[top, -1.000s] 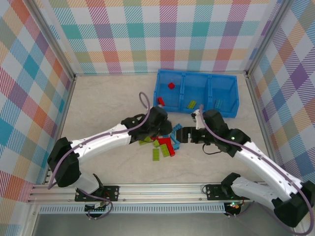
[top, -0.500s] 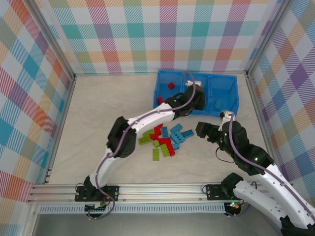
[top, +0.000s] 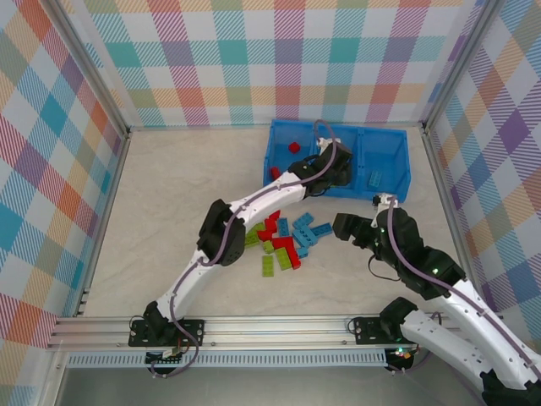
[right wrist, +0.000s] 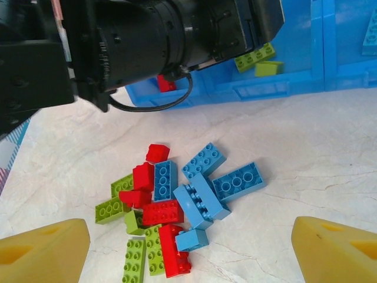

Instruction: Sort the legos into containers by color

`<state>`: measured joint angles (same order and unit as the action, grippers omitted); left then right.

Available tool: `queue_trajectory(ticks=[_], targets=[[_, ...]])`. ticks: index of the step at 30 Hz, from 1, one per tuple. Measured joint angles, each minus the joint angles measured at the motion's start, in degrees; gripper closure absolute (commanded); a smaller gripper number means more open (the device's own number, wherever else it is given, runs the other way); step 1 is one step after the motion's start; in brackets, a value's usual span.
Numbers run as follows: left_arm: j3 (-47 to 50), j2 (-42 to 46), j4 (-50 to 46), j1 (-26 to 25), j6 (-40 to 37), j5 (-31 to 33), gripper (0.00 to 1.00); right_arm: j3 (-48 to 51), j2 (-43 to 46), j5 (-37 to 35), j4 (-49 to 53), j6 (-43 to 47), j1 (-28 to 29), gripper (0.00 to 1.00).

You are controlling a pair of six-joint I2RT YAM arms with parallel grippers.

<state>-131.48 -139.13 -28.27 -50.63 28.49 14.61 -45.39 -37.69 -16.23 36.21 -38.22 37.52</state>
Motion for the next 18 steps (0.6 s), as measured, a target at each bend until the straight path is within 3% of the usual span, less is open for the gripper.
queue_trajectory(ticks=[3,9,13,18], targets=[[15.5,11.8,3.5,-0.6,-0.1,-1.9,0.40,0.0,-2.2,-0.3,0.7,-1.1,0.0,0.13],[45.8,43.9,14.3,-2.6,-4.7,-4.8,0.41,0.0,-9.8,1.6,0.4,-3.3,0.0,0.19],[56.4,61.9,15.9,-3.3,-13.3,-6.6,0.41,-0.5,-20.1,2.9,-1.0,-6.8,0.0,0.18],[65.8,77.7,9.5,-3.3,-26.3,-10.8,0.37,-6.3,-36.6,3.2,-0.4,-13.4,0.0,0.14]])
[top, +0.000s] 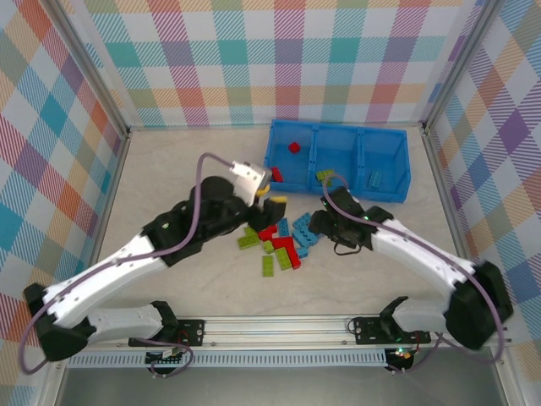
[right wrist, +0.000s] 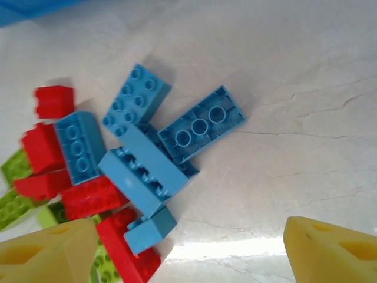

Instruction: Sort the legos into containers by color

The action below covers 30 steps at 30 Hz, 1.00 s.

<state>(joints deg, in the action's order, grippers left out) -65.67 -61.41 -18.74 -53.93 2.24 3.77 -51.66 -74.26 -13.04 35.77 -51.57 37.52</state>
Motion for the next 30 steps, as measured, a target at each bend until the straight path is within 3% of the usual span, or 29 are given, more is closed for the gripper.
queue_trajectory(ticks=[5,10,15,19,21,30], targets=[[6.0,10.0,-9.0,-0.4,-14.8,-7.8,0.18,-6.0,-10.9,-1.2,0.3,-4.8,0.0,0.10],[16.4,19.5,-13.3,-0.7,-29.6,-12.5,0.12,-10.3,-18.8,-3.8,1.8,-9.3,-0.2,0.16],[22.8,22.9,-14.7,-0.7,-40.0,-15.1,0.09,-11.4,-23.2,-5.4,3.8,-13.7,-0.9,0.19],[23.6,22.1,-15.1,-0.7,-44.9,-16.6,0.08,-10.6,-24.5,-4.8,2.6,-15.4,-1.3,0.24],[23.9,21.4,-15.4,-0.7,-46.5,-17.0,0.08,-9.7,-24.6,-4.2,1.6,-15.9,-1.5,0.33],[25.2,20.6,-15.7,-0.7,-49.8,-17.9,0.08,-3.9,-23.9,-2.9,-4.7,-18.1,-2.9,0.58]])
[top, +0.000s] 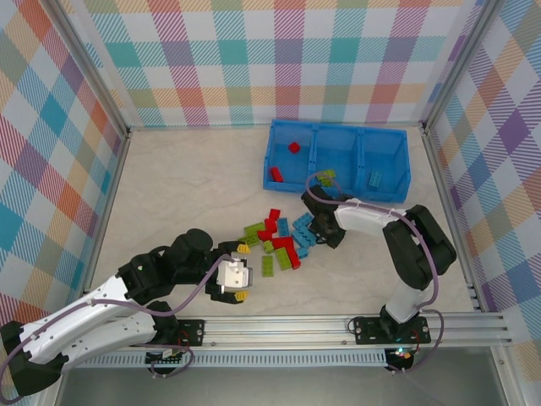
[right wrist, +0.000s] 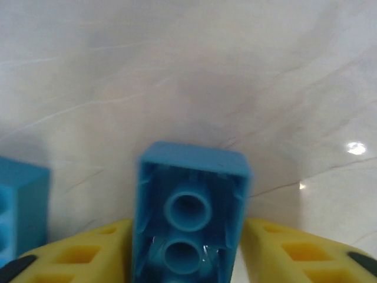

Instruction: Sort the legos into containers by color

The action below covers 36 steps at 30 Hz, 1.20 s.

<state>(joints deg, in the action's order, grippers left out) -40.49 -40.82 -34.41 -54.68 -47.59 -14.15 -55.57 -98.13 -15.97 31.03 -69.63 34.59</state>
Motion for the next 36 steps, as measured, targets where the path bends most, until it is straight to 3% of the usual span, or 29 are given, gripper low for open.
queue_trajectory(ticks=[5,11,15,18,25,31,36], targets=[[0.8,0.7,0.1,0.0,-0.7,-0.2,0.07,4.4,4.7,0.0,-2.9,0.3,-1.1,0.73],[2.1,2.3,1.6,0.0,-1.4,-0.5,0.00,9.1,16.9,-2.9,-2.7,5.4,-2.3,0.80],[4.1,5.0,4.9,0.0,-1.2,-0.9,0.00,8.6,27.5,-5.1,-4.3,13.9,-8.2,0.80],[5.1,6.9,7.9,0.0,0.2,-0.6,0.00,5.9,29.8,-6.5,-6.3,22.4,-15.6,0.80],[4.4,5.6,11.3,0.2,7.8,4.1,0.00,-7.3,14.8,-1.6,-12.5,34.7,-30.3,0.76],[1.2,0.9,10.9,0.5,12.8,9.8,0.00,-13.2,0.5,3.1,-14.3,37.7,-34.1,0.54],[1.1,0.8,10.6,0.6,13.6,11.7,0.00,-13.2,0.0,5.7,-13.5,38.9,-34.6,0.41]])
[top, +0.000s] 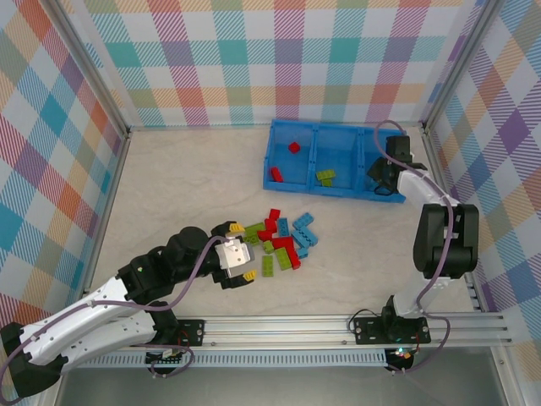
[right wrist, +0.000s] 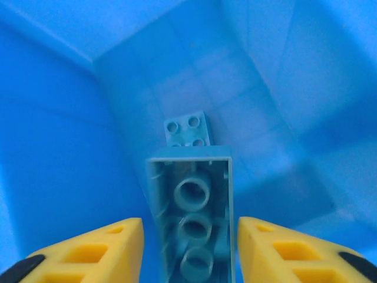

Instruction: Sort the legos into containers by color

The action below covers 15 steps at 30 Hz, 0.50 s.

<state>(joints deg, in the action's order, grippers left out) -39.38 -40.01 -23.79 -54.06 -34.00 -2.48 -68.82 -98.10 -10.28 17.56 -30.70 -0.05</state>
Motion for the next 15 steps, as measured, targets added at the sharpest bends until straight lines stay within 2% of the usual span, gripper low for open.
queue_trajectory(ticks=[6,11,15], targets=[[0.0,-0.4,0.0,0.5,3.0,0.9,0.00,0.8,7.3,3.5,0.2,0.5,0.0,0.41],[-2.1,-3.7,-0.1,2.9,10.6,4.7,0.00,7.1,21.1,14.1,-0.1,0.7,0.7,0.38],[-7.8,-7.1,-2.4,4.7,19.8,10.1,0.02,10.9,30.9,23.6,1.9,1.7,6.3,0.37]])
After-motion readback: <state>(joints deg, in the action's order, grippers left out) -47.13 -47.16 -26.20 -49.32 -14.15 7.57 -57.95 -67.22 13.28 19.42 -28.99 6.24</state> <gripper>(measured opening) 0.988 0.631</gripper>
